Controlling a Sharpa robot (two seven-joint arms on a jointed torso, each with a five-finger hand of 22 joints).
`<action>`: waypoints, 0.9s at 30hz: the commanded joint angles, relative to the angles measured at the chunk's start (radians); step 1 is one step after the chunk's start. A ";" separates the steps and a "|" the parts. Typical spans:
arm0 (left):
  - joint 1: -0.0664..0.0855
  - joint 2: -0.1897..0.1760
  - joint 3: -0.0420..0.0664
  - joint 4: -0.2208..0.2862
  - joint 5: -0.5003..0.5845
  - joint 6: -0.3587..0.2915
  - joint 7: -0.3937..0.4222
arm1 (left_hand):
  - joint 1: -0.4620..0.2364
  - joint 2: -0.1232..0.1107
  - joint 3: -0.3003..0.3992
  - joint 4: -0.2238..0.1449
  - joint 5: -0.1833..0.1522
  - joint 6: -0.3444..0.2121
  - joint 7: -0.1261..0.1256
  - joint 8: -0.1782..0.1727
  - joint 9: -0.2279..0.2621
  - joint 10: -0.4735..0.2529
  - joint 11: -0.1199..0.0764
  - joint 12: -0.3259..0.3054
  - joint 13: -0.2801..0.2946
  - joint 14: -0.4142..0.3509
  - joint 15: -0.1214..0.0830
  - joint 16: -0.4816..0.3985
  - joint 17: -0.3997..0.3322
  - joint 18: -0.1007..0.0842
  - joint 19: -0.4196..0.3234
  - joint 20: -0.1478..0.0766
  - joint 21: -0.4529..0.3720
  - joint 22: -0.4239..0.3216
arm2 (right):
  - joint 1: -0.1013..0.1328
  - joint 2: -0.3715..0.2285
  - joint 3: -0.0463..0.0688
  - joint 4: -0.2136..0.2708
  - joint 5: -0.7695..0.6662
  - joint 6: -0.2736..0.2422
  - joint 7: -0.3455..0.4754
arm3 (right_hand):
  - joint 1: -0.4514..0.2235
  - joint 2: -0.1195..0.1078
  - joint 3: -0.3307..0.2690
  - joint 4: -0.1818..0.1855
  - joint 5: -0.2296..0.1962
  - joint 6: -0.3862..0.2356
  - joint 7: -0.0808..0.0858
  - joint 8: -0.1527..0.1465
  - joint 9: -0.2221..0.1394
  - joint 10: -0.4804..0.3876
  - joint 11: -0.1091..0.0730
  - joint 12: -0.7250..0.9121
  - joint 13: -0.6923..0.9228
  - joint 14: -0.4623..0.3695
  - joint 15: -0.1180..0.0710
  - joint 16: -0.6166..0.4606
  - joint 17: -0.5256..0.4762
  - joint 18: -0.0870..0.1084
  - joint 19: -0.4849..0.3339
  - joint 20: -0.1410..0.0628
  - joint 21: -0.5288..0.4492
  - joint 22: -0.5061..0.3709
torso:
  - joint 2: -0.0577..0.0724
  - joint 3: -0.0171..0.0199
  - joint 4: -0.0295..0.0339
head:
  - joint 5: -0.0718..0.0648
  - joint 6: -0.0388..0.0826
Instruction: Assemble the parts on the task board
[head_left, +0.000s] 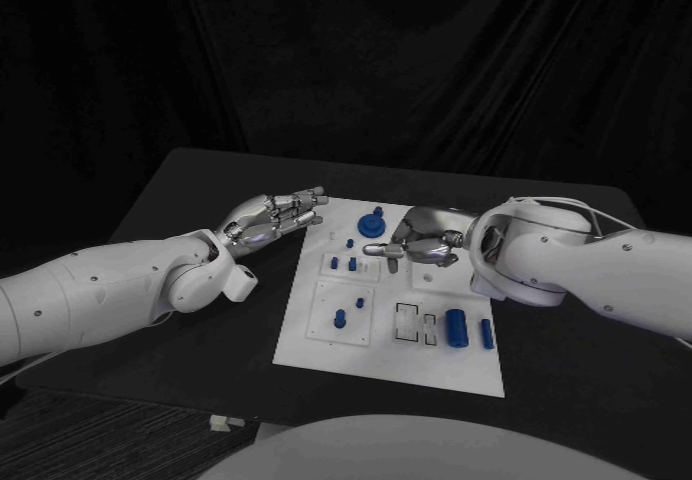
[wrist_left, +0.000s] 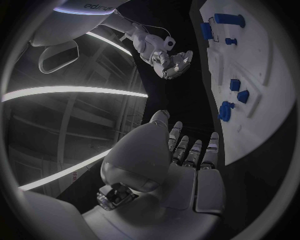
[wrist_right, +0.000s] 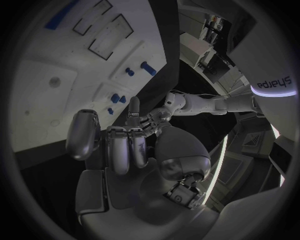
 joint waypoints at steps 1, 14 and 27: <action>-0.001 0.002 0.001 0.000 0.007 0.007 0.019 | 0.008 0.000 0.005 0.000 0.004 0.005 0.004 0.005 0.001 0.007 0.002 0.005 0.001 0.006 0.001 0.006 0.001 -0.015 0.004 -0.001 0.004 -0.001 | 0.014 -0.031 0.000 0.018 0.000 -0.005 -0.071 | 0.137 -0.019 0.021 -0.058 0.122 -0.025 0.003 -0.022 -0.004 0.106 -0.004 0.002 0.263 0.103 -0.006 0.003 0.263 0.002 -0.017 -0.002 -0.039 0.144 | 0.001 0.0001 -0.0002 | -0.002 0.000; -0.002 0.001 0.001 0.000 0.007 0.000 0.015 | 0.007 -0.001 0.006 0.000 0.003 0.008 0.005 0.005 0.001 0.009 0.003 0.006 0.001 0.008 0.001 0.007 0.002 -0.015 0.004 -0.001 0.004 -0.003 | 0.032 -0.119 0.000 0.016 -0.006 0.222 -0.318 | 0.242 -0.080 0.015 -0.016 0.018 0.031 -0.004 -0.075 -0.093 0.034 -0.011 -0.145 0.092 0.042 -0.012 -0.252 -0.084 0.035 -0.058 -0.006 -0.282 0.054 | -0.002 -0.0024 0.0005 | -0.013 0.000; -0.002 0.002 0.001 0.000 0.007 -0.008 0.013 | 0.004 -0.005 0.012 0.001 0.004 0.019 0.011 0.009 0.002 0.018 0.010 0.013 0.002 0.013 0.007 0.009 0.002 -0.024 -0.012 -0.001 -0.005 -0.020 | 0.022 -0.118 -0.001 0.004 -0.052 0.346 -0.455 | 0.103 -0.105 -0.041 0.001 0.019 0.128 -0.027 -0.044 -0.059 0.081 -0.028 -0.075 0.177 0.056 -0.020 -0.232 -0.076 0.028 -0.030 -0.012 -0.254 0.073 | 0.001 -0.0008 -0.0002 | -0.027 0.000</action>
